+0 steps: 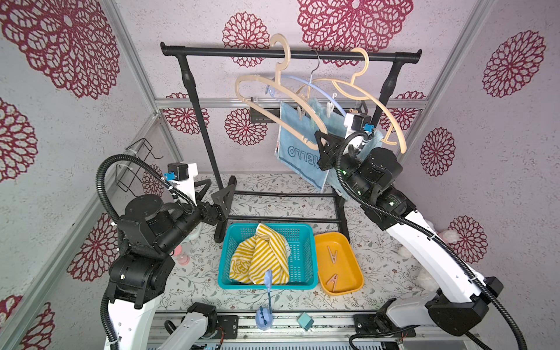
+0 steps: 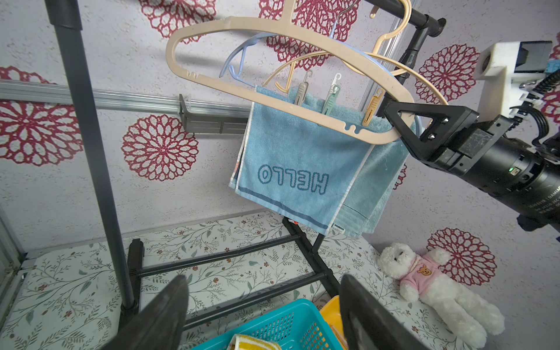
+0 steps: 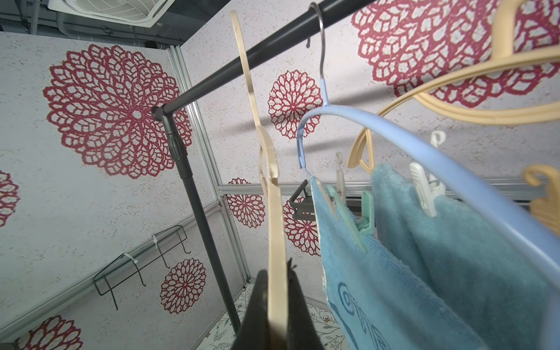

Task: Remove the clothespins securing towels to the hanger
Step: Place the hanger on the clothesline.

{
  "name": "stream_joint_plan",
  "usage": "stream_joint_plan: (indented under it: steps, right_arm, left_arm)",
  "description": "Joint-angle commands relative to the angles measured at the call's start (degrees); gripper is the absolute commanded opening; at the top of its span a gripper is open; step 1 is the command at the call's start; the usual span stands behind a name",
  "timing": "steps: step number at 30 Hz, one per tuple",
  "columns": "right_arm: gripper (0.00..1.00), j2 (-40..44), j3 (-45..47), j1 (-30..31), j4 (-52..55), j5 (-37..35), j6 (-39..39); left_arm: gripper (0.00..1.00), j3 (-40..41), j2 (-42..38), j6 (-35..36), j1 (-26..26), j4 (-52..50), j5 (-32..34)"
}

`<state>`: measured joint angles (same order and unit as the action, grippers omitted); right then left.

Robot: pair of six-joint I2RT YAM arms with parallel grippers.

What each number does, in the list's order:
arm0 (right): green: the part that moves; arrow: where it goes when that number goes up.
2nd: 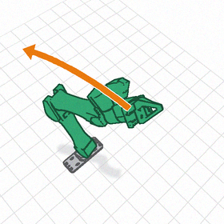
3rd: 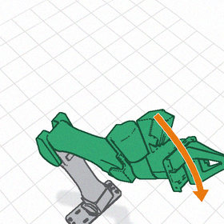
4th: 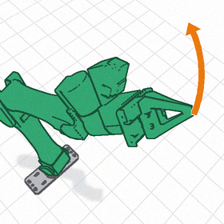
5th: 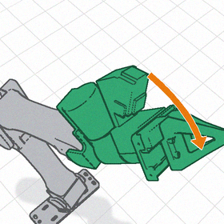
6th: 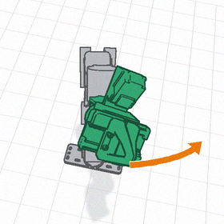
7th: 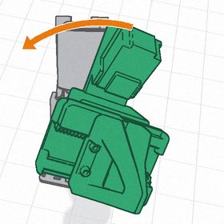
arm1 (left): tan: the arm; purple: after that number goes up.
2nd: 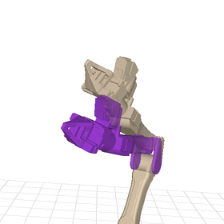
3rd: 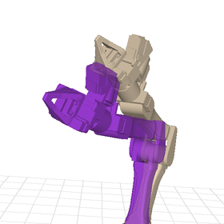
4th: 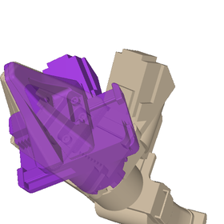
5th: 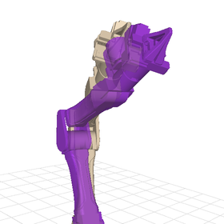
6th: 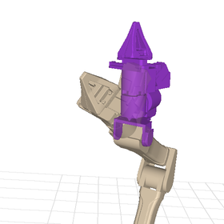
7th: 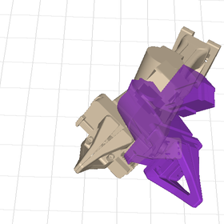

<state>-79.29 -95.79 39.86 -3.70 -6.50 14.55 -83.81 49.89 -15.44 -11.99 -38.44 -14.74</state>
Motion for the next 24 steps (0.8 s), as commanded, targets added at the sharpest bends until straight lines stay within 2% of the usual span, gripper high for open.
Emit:
stream_joint_plan:
  steps: [1, 9, 24]
  right_arm:
    - [0.00, 0.8, -1.5, 0.8, -2.3, -1.0, -1.1]
    - [0.00, 1.1, -0.9, 2.0, -1.2, 0.6, -1.3]
    - [0.00, -4.5, -7.8, 3.0, 2.3, 1.3, -3.0]
  left_arm:
    - [0.80, 0.5, -0.1, 0.4, 0.0, 1.4, -0.4]
    - [0.80, 1.0, -0.1, 0.4, 0.0, 1.8, -0.6]
    - [0.80, 1.2, -0.5, 0.4, 0.0, 1.6, -0.6]
